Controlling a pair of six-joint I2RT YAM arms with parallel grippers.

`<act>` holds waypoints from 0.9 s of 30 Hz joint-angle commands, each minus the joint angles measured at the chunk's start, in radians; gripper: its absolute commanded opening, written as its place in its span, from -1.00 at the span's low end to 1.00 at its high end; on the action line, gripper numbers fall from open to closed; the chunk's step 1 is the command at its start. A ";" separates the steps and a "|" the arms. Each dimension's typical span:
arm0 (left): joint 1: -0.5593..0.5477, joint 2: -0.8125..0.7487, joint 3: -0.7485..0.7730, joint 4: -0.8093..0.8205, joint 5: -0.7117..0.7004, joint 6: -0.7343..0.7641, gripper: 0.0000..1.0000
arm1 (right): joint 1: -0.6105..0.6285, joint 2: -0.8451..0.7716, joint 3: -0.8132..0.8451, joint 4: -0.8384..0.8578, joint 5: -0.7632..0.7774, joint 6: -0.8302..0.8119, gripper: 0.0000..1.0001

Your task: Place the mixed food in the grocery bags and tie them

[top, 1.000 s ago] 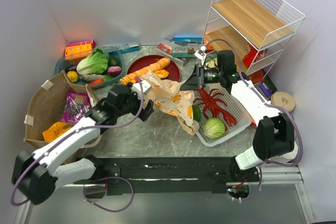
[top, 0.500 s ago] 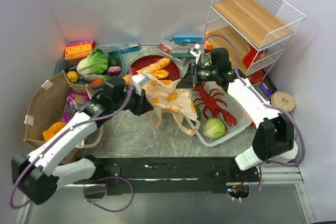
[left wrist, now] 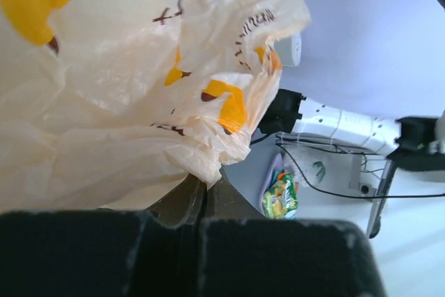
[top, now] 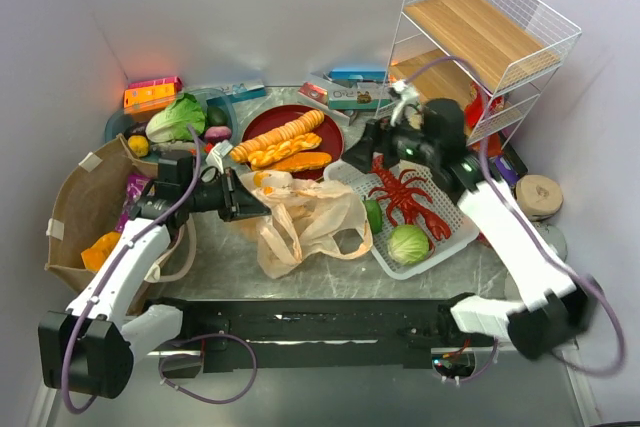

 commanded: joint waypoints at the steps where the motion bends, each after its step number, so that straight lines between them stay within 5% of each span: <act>1: 0.035 -0.004 0.035 -0.009 0.061 -0.079 -0.98 | 0.149 -0.179 -0.003 0.024 0.218 -0.083 0.65; 3: 0.043 0.003 0.028 -0.019 0.046 -0.085 -0.98 | 0.212 -0.185 -0.024 0.016 0.242 -0.088 0.37; 9: 0.066 0.004 -0.029 0.020 0.040 -0.122 -0.98 | 0.358 -0.091 -0.151 0.120 0.175 0.023 0.00; 17: 0.071 -0.017 -0.054 0.027 0.057 -0.132 -0.98 | 0.419 0.105 -0.187 0.284 0.215 0.083 -0.12; 27: 0.072 -0.031 -0.078 0.128 0.127 -0.210 -0.98 | 0.427 0.401 -0.008 0.361 0.244 0.172 -0.07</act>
